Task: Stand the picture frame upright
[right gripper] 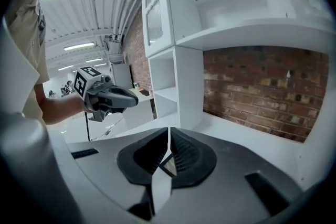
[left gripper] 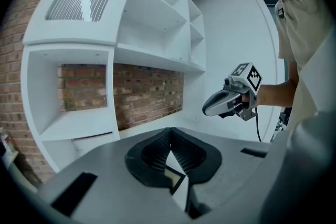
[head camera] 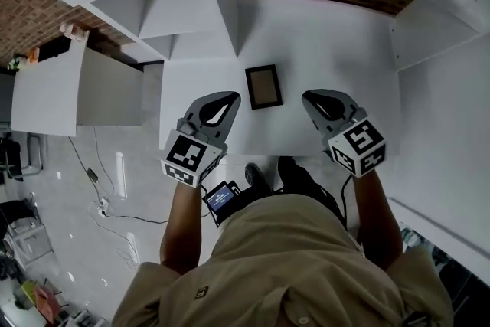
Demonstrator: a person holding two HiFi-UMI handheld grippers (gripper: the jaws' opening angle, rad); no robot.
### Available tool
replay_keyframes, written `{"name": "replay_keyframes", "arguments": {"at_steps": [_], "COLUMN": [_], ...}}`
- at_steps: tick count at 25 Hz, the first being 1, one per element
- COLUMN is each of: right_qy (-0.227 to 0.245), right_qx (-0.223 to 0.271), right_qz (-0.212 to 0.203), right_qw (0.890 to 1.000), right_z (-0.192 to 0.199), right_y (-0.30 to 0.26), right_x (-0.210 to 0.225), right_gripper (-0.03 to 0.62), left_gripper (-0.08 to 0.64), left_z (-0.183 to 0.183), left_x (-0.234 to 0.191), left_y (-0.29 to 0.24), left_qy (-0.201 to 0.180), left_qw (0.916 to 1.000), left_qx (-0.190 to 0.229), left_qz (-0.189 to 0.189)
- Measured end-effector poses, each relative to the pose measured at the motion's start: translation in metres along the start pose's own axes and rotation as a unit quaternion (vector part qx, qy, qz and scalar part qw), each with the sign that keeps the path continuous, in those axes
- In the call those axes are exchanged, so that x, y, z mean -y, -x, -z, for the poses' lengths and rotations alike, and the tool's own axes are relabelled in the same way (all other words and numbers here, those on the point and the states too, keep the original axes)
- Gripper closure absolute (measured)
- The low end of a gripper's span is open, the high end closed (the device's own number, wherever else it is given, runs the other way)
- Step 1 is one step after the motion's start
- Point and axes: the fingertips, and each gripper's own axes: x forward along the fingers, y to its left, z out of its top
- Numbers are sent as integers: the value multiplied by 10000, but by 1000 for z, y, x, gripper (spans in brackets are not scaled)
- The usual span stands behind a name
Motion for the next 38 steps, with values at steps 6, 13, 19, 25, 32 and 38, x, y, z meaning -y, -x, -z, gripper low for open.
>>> {"name": "replay_keyframes", "arguments": {"at_steps": [6, 13, 19, 25, 32, 38], "right_qy": [-111, -453, -693, -960, -1359, -1561], "right_qx": [-485, -1097, -1617, -2023, -2207, -2390], "right_qz": [-248, -402, -492, -466, -579, -621], "right_qw": [9985, 9921, 9832, 9735, 9641, 9564], "right_z": [32, 97, 152, 195, 213, 226], "right_y": [-70, -149, -201, -233, -251, -257], "right_x": [39, 73, 86, 96, 97, 94], "right_gripper": [581, 515, 497, 476, 460, 462], "left_gripper": [552, 552, 514, 480, 479, 479], "left_z": [60, 152, 214, 254, 280, 289], "left_x": [-35, -65, -82, -86, -89, -87], "left_y": [-56, -114, -148, -172, -182, -187], "left_qy": [397, 1073, 1601, 1954, 2024, 2301], "left_qw": [9977, 9864, 9733, 9607, 9483, 9412], "left_qx": [-545, -1242, -1641, -1969, -2439, -2473], "left_qz": [-67, -89, -138, -111, -183, -120]}}
